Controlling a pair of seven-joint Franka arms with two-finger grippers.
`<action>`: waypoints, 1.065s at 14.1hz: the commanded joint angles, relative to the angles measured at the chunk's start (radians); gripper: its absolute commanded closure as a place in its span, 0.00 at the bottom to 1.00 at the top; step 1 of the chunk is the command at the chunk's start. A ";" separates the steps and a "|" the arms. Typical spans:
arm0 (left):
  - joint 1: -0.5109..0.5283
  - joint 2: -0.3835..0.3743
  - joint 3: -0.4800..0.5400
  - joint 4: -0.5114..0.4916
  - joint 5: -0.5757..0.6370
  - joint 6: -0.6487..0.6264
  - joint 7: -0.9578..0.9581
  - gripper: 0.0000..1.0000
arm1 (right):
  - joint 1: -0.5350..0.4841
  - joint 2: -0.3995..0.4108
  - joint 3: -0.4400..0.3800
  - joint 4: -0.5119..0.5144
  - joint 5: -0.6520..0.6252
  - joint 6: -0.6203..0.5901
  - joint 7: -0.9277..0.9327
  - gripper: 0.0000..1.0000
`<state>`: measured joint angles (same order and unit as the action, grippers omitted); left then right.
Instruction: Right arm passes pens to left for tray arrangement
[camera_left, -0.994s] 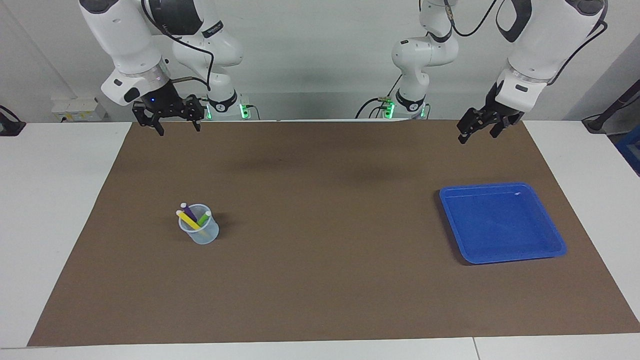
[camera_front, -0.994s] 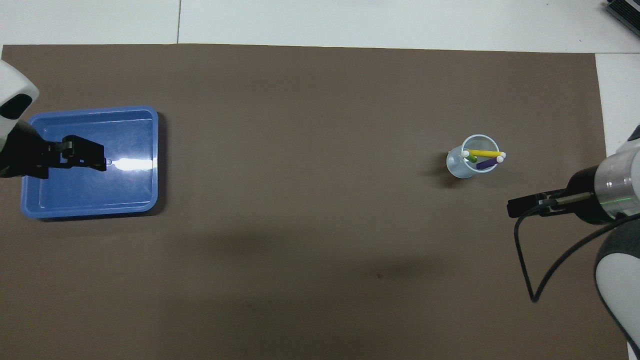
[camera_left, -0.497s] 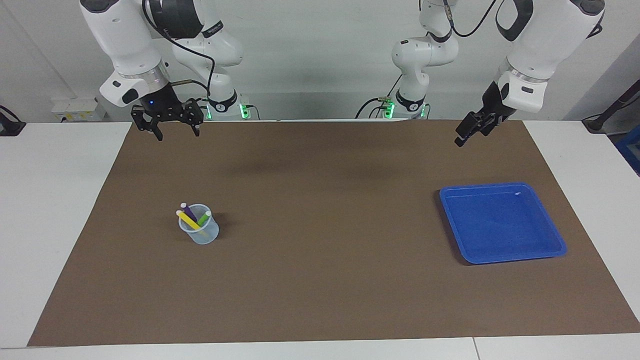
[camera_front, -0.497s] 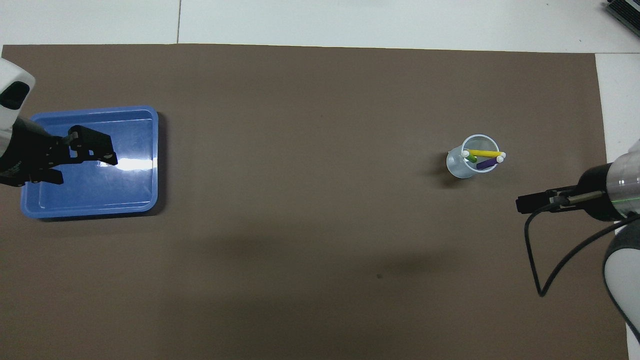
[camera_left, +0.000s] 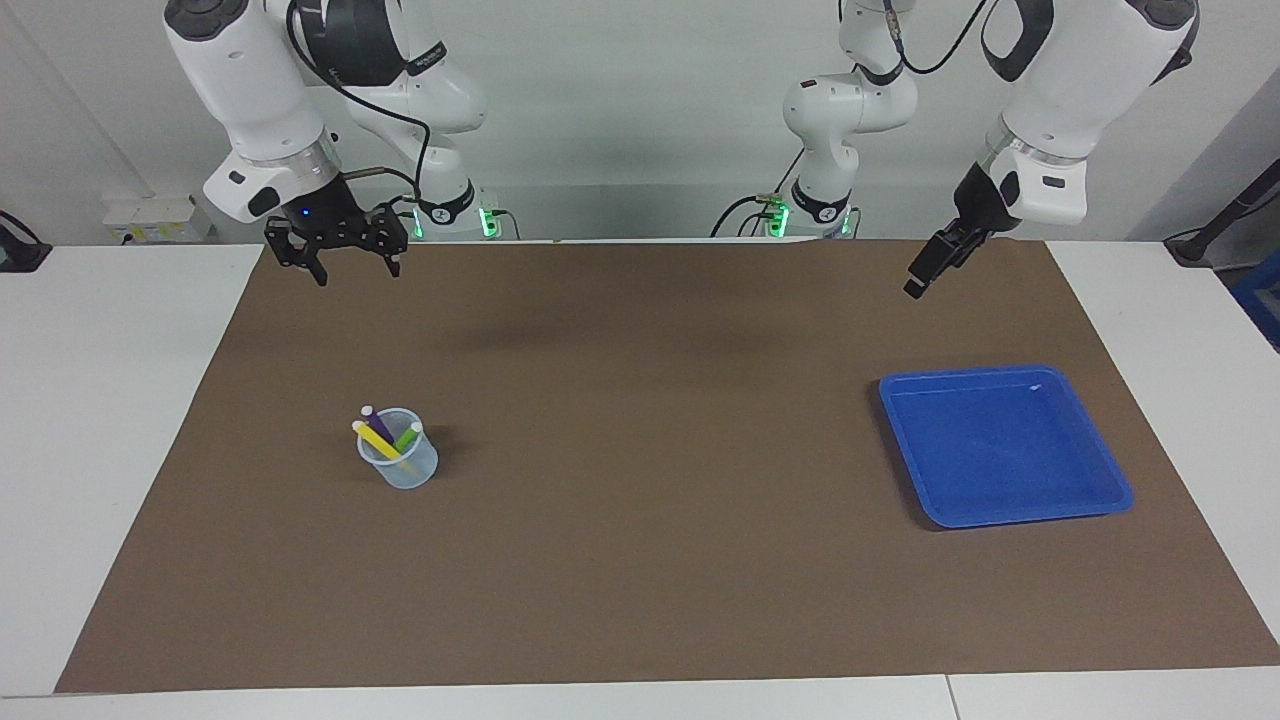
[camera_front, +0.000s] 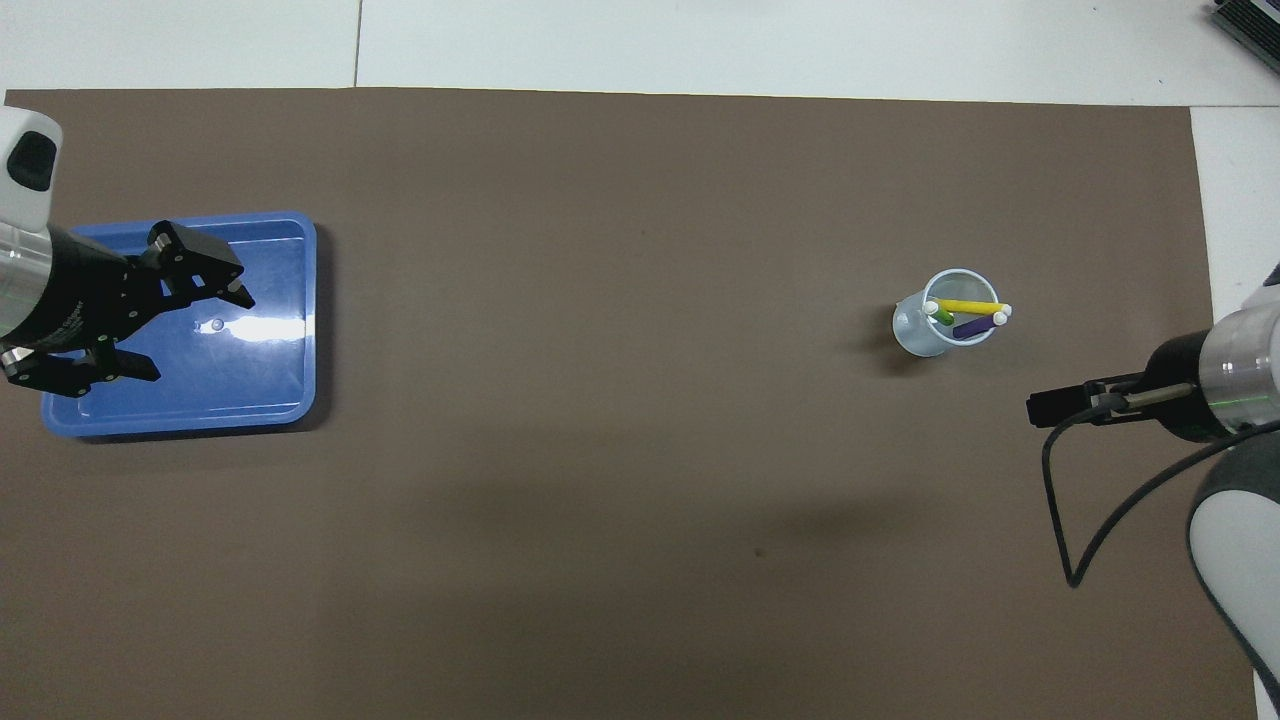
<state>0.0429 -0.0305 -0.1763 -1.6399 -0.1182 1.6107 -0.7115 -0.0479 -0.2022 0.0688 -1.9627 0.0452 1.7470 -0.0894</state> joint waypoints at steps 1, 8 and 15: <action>-0.044 -0.028 0.009 -0.029 -0.011 0.015 -0.025 0.00 | -0.038 -0.036 0.008 -0.048 -0.024 0.026 -0.029 0.00; -0.060 -0.032 0.006 -0.043 -0.014 0.024 -0.203 0.00 | -0.001 -0.023 0.009 -0.061 -0.014 0.081 -0.053 0.00; -0.095 -0.069 -0.009 -0.129 -0.132 0.116 -0.456 0.00 | -0.003 0.127 0.008 0.013 0.009 0.123 -0.273 0.00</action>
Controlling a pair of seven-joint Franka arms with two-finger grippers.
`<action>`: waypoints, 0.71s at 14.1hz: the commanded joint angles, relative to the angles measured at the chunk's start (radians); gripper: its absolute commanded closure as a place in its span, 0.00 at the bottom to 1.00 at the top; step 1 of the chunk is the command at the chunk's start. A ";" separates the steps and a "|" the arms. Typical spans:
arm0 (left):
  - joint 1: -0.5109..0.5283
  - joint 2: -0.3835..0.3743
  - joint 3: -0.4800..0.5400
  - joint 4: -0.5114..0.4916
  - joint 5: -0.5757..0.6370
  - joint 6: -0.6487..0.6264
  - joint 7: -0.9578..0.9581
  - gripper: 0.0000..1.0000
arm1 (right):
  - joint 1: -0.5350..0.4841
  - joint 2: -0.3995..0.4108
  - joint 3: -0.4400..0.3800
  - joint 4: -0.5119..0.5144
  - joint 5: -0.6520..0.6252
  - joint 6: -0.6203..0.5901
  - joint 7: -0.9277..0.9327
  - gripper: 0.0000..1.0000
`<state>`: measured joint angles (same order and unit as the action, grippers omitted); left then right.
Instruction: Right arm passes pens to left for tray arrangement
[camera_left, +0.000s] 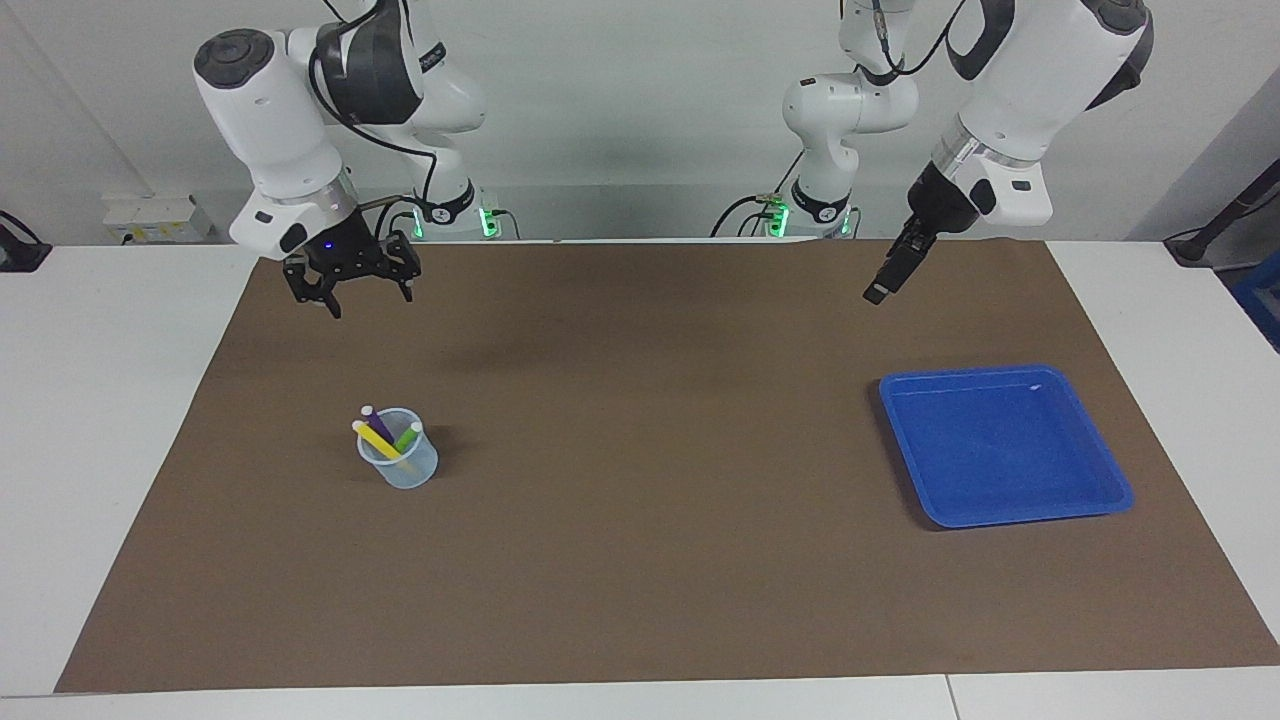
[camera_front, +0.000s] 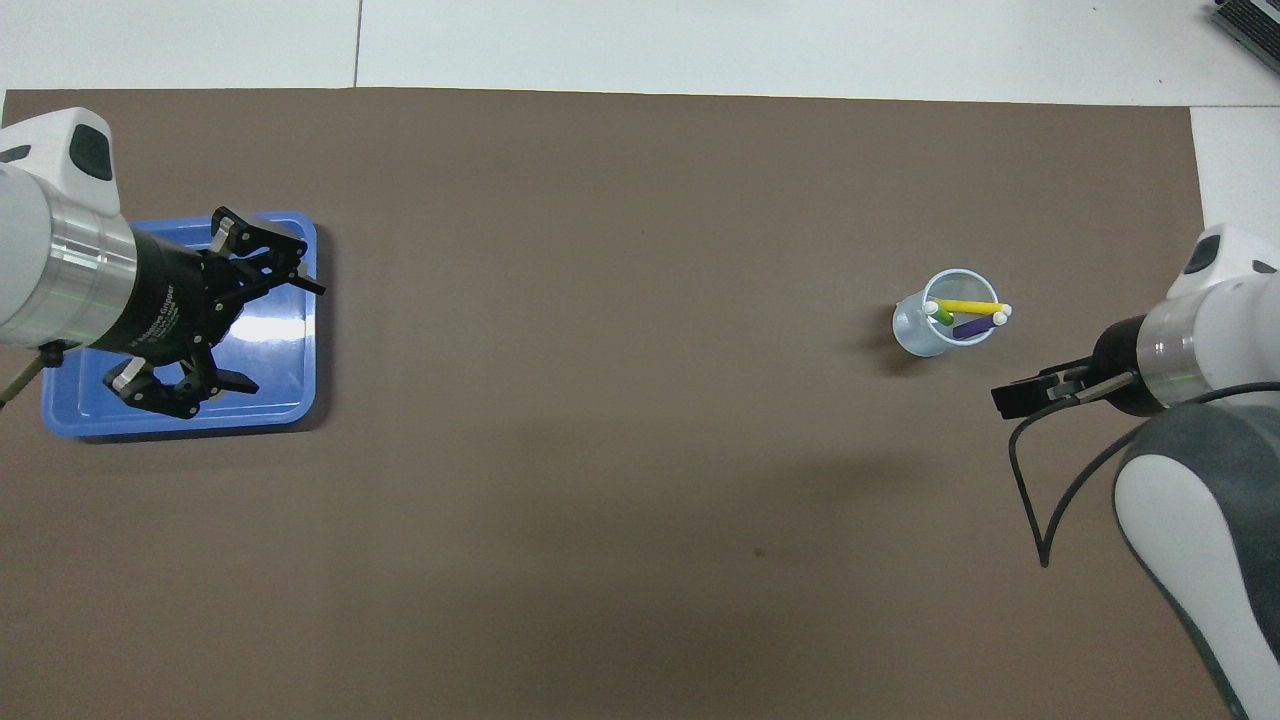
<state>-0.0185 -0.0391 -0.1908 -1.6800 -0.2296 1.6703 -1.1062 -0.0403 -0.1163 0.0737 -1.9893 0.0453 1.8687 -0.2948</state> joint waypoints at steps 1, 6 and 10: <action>-0.035 -0.064 0.005 -0.111 -0.023 0.081 -0.070 0.00 | -0.006 0.049 0.003 0.040 0.008 0.004 -0.067 0.00; -0.055 -0.114 0.002 -0.216 -0.102 0.193 -0.136 0.00 | -0.012 0.115 0.003 0.046 0.008 0.056 -0.107 0.00; -0.060 -0.117 0.002 -0.240 -0.146 0.242 -0.179 0.00 | -0.007 0.190 0.003 0.046 -0.008 0.147 -0.130 0.00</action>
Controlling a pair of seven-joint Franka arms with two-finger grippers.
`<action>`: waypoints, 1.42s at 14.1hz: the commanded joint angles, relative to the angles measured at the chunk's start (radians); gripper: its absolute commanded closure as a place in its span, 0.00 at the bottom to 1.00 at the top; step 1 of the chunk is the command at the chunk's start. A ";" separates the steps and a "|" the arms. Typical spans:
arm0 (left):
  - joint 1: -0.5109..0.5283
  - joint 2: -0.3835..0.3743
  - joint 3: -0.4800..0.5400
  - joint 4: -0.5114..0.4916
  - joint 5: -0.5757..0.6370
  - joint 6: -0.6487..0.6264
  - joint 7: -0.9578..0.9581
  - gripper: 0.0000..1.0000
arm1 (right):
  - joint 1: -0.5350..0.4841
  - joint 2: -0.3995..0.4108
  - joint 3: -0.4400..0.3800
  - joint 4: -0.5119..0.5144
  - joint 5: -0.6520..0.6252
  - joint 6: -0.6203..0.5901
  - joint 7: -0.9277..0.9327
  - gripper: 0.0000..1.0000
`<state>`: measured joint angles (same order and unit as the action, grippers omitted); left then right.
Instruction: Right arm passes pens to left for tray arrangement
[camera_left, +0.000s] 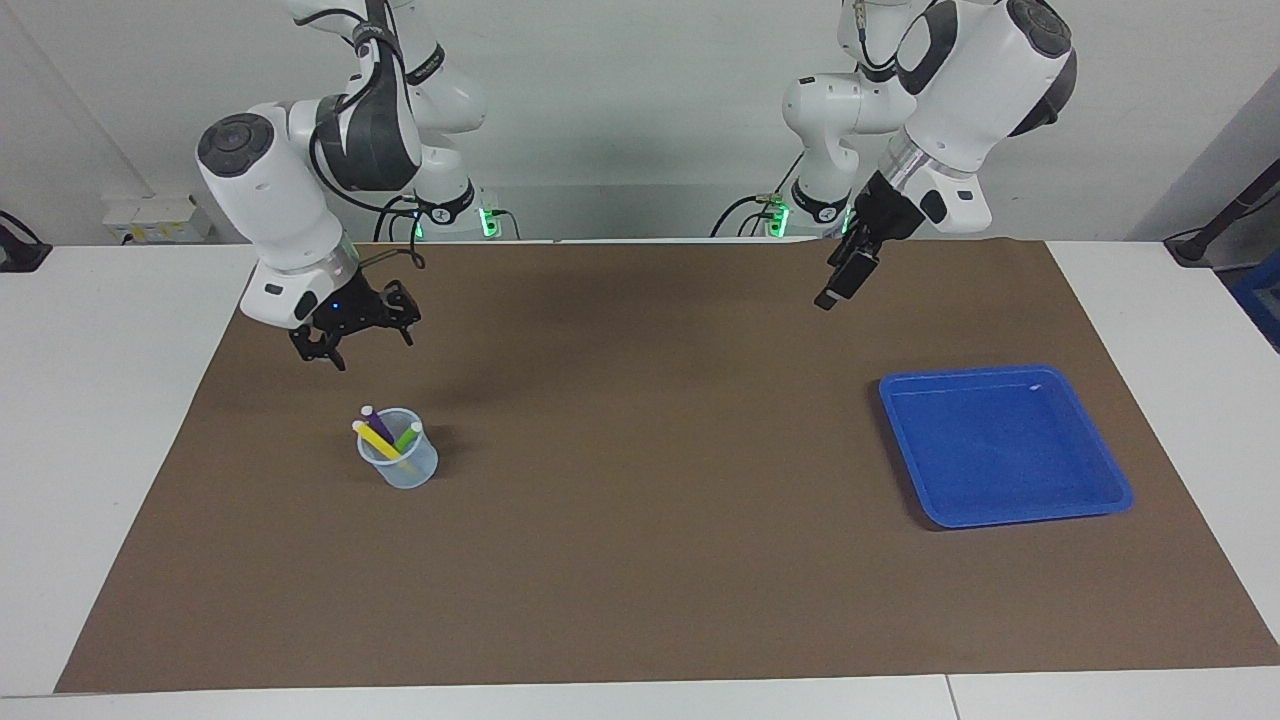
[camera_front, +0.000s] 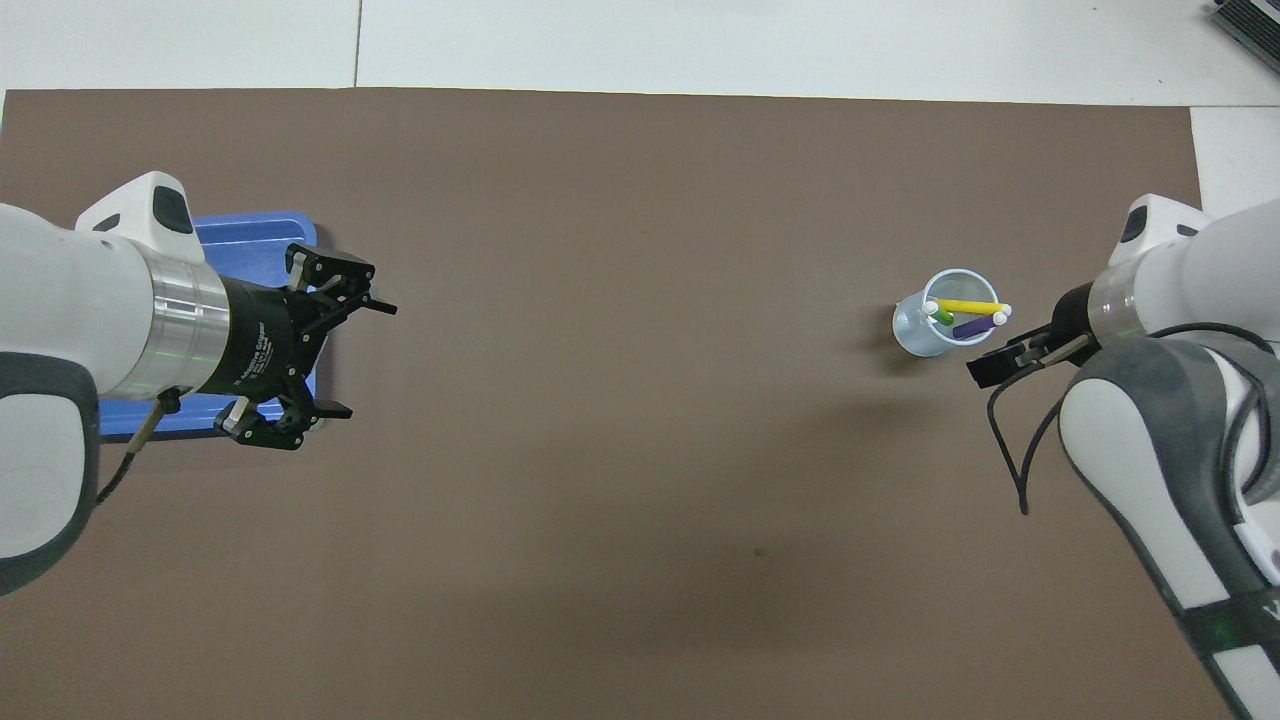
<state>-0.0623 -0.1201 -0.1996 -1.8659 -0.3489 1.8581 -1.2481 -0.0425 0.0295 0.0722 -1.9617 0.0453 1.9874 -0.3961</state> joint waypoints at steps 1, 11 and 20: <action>-0.037 -0.041 0.011 -0.076 -0.030 0.093 -0.063 0.00 | -0.004 0.055 0.005 0.018 -0.010 0.045 -0.039 0.00; -0.194 -0.058 0.011 -0.193 -0.045 0.320 -0.263 0.00 | -0.016 0.122 0.003 0.018 -0.032 0.136 -0.139 0.10; -0.280 -0.056 0.012 -0.242 -0.045 0.408 -0.340 0.00 | -0.016 0.121 0.001 0.014 -0.032 0.120 -0.136 0.48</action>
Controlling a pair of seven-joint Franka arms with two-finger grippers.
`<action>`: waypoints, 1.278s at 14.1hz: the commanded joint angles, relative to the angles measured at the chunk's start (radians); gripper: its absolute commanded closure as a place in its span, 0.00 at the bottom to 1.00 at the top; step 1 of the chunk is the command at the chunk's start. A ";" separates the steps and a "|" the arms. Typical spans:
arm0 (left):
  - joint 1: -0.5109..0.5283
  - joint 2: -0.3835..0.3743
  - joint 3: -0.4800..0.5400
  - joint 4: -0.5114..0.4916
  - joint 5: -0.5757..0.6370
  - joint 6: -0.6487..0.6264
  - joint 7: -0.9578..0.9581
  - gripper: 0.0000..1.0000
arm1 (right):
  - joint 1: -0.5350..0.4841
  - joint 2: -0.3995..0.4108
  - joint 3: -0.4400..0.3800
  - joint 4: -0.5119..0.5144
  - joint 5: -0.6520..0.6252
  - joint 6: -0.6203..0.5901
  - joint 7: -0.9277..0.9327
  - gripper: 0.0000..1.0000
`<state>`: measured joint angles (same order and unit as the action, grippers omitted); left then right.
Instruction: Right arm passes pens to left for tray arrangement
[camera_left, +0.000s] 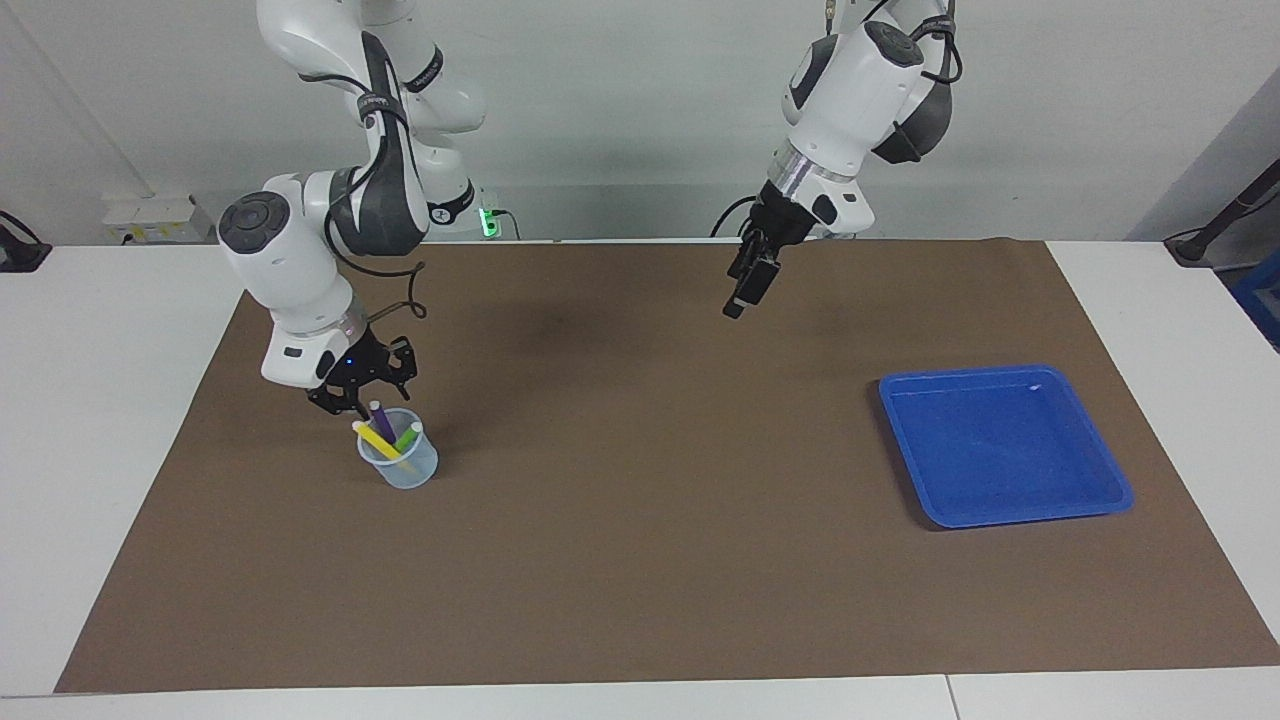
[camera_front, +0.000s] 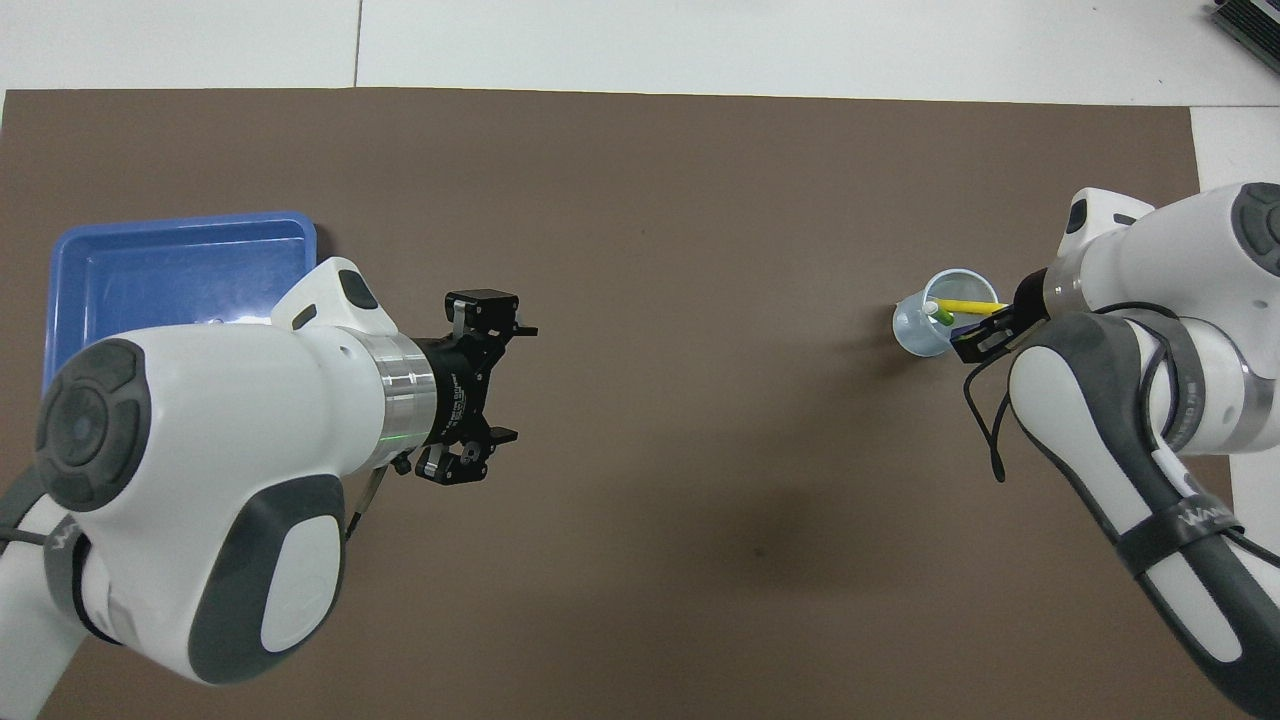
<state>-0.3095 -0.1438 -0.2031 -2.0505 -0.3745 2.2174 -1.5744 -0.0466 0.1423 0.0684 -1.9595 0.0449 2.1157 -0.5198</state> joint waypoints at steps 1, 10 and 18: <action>-0.033 -0.033 0.016 -0.059 -0.020 0.048 -0.013 0.00 | -0.015 0.008 0.005 0.010 -0.031 -0.010 -0.012 0.50; -0.029 -0.031 0.016 -0.059 -0.020 0.051 -0.019 0.00 | -0.022 0.006 0.005 0.004 -0.031 -0.013 0.072 0.57; -0.031 -0.031 0.016 -0.059 -0.020 0.051 -0.019 0.00 | -0.022 0.019 0.005 0.005 -0.053 -0.016 0.113 0.58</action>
<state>-0.3248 -0.1440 -0.1985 -2.0738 -0.3747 2.2463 -1.5866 -0.0596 0.1575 0.0662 -1.9612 0.0355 2.1127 -0.4395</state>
